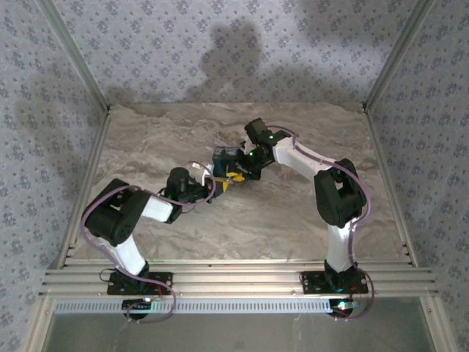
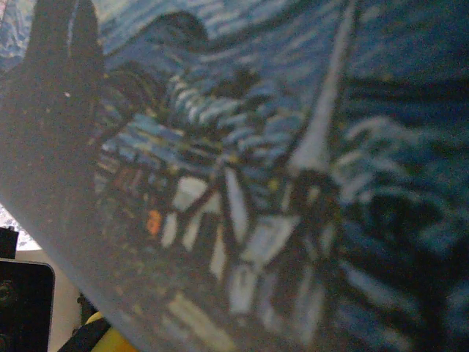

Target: Unlock a padlock with a key

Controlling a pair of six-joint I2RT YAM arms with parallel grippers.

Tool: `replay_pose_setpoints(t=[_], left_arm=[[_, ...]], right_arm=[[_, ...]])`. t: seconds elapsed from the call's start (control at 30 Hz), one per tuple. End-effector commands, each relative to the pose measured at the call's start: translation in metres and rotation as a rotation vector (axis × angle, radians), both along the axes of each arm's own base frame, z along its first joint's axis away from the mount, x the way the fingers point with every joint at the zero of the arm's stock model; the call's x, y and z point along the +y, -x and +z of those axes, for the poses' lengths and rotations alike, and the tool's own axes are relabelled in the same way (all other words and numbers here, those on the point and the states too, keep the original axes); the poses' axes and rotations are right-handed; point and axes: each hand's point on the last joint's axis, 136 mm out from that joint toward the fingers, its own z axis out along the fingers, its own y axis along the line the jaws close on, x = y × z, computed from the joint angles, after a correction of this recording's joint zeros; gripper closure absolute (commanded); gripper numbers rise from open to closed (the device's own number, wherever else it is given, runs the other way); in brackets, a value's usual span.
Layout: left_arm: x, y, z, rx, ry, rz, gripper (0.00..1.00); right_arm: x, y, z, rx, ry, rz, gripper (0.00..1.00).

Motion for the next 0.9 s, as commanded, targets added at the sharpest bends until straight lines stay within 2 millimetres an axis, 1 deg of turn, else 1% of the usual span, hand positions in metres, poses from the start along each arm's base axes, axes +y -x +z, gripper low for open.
replay_pose_setpoints(t=[0.0, 0.33, 0.5, 0.73, 0.87], left_arm=[[0.000, -0.007, 0.017, -0.052, 0.035, 0.009, 1.00], [-0.002, -0.002, 0.021, -0.063, 0.054, -0.008, 1.00], [-0.007, -0.004, 0.024, -0.064, 0.061, -0.020, 1.00], [-0.014, -0.009, 0.017, -0.028, 0.051, -0.016, 1.00], [-0.014, -0.011, 0.026, -0.028, 0.085, -0.007, 1.00]], right_arm=[[-0.001, 0.006, 0.012, -0.007, -0.018, 0.002, 1.00], [-0.001, 0.004, 0.011, -0.007, -0.019, -0.004, 1.00], [0.000, 0.005, 0.010, -0.004, -0.020, -0.007, 1.00], [0.003, 0.007, 0.010, -0.001, -0.023, -0.005, 1.00], [0.001, 0.009, 0.004, 0.004, -0.003, -0.002, 1.00]])
